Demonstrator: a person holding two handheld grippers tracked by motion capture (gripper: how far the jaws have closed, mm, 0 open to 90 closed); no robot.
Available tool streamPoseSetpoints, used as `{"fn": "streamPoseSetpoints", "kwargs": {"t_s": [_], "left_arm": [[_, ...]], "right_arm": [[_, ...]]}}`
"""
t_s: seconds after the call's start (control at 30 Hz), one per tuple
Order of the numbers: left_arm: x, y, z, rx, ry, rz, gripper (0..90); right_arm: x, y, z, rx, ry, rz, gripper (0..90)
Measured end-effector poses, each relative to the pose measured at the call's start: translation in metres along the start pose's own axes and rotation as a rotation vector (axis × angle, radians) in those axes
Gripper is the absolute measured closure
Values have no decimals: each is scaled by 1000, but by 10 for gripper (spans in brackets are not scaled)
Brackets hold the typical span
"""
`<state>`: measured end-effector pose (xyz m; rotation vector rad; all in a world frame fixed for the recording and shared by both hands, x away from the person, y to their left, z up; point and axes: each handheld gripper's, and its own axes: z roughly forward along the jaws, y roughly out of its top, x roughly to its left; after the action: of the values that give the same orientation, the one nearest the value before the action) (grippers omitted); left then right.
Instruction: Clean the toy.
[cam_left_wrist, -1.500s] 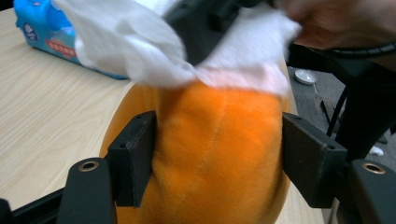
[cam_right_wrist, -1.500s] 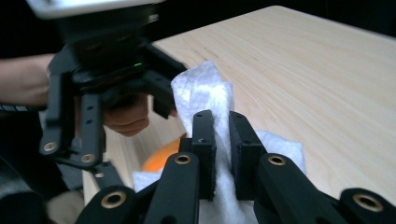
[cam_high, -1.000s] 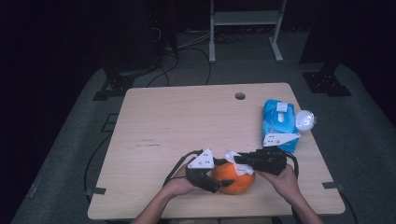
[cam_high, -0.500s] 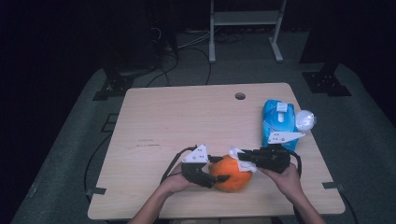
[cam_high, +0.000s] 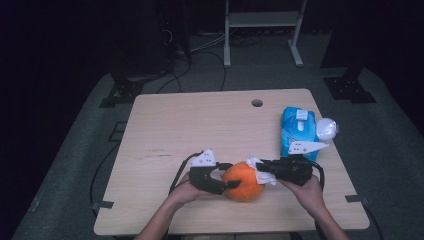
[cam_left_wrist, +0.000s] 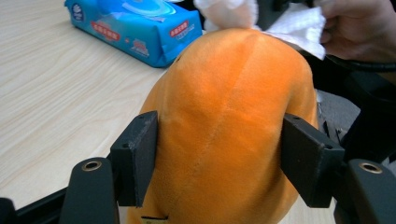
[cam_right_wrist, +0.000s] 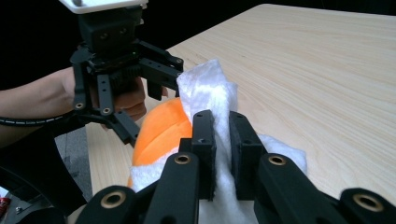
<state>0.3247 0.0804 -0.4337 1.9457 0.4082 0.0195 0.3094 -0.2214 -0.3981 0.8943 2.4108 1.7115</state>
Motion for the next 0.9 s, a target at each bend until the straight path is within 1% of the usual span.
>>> {"fn": "streamPoseSetpoints", "kwargs": {"t_s": [0.07, 0.13, 0.2, 0.33, 0.43, 0.5, 0.53, 0.57, 0.6, 0.67, 0.73, 0.8, 0.9], "left_arm": [[2, 0, -1, -5, 11, -17, 333], [3, 1, 0, -11, 28, -43, 335], [3, 1, 1, -14, 41, -52, 335], [3, 0, 3, -23, 55, -77, 335], [3, 0, 2, -24, 55, -81, 335], [3, 1, 2, -19, 39, -78, 335], [4, 0, 1, -16, 22, -70, 333], [4, 0, 1, -16, 17, -67, 332], [4, -1, 0, -16, 13, -67, 331], [5, -1, 0, -17, 13, -74, 331], [6, -2, 0, -21, 8, -77, 330], [5, -2, 1, -25, 4, -82, 330], [3, -1, 3, -23, 9, -71, 325]], "right_arm": [[2, 1, 0, -2, 0, -3, 816], [4, 2, 0, -6, 0, -14, 815], [9, 4, 3, -8, 0, -31, 815], [17, 6, 9, -11, 16, -59, 814], [18, 7, 10, -14, -4, -82, 815], [14, 6, 8, -26, -19, -69, 815], [10, 5, 6, -33, -39, -57, 815], [5, 3, 5, -34, -60, -48, 815], [2, 1, 4, -33, -70, -39, 815], [-7, -3, 2, -31, -77, 1, 814], [-11, -7, 2, -22, -77, 15, 815], [-12, -7, 2, -24, -73, 26, 815], [-6, -4, 2, -34, -64, 8, 815]]}}
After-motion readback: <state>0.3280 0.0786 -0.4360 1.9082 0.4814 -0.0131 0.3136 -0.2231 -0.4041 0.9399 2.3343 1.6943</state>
